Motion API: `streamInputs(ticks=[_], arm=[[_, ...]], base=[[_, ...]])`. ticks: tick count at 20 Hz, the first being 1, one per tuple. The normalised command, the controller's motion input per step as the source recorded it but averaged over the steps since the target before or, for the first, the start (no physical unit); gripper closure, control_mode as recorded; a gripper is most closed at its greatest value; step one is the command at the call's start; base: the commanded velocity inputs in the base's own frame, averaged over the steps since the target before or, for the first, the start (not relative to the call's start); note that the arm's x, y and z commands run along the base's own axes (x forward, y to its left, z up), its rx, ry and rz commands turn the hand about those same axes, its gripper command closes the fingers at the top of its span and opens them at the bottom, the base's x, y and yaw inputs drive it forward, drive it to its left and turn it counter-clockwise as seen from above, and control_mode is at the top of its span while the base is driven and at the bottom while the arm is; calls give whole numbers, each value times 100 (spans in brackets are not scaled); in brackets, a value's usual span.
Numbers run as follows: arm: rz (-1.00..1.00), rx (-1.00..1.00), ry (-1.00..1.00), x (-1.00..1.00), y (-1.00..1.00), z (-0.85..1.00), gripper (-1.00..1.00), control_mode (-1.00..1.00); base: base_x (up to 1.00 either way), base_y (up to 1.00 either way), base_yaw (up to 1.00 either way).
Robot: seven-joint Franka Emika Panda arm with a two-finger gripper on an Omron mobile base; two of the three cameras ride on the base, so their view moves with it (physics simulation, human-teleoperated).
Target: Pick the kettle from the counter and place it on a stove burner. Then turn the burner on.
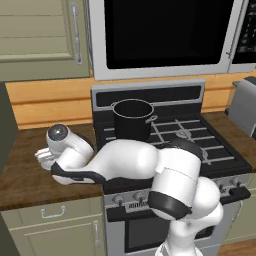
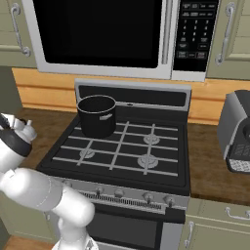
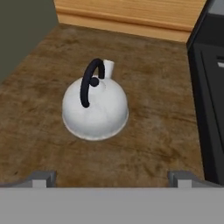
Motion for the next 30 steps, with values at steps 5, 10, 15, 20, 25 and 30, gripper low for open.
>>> streamInputs(ticks=[5, 10, 15, 20, 25, 30], arm=[[-2, 0, 0, 22, 4, -9, -100, -100], [-2, 0, 0, 29, 4, -18, -100, -100], [-1, 0, 1, 29, 12, -18, -100, -100], [-1, -1, 1, 28, 20, -17, -100, -100], [-1, -1, 0, 25, 19, -14, -100, -100], [-1, -1, 0, 20, 15, -13, -100, -100]], base=[[0, 0, 0], [0, 0, 0], [0, 0, 0], [0, 0, 0], [0, 0, 0], [0, 0, 0]])
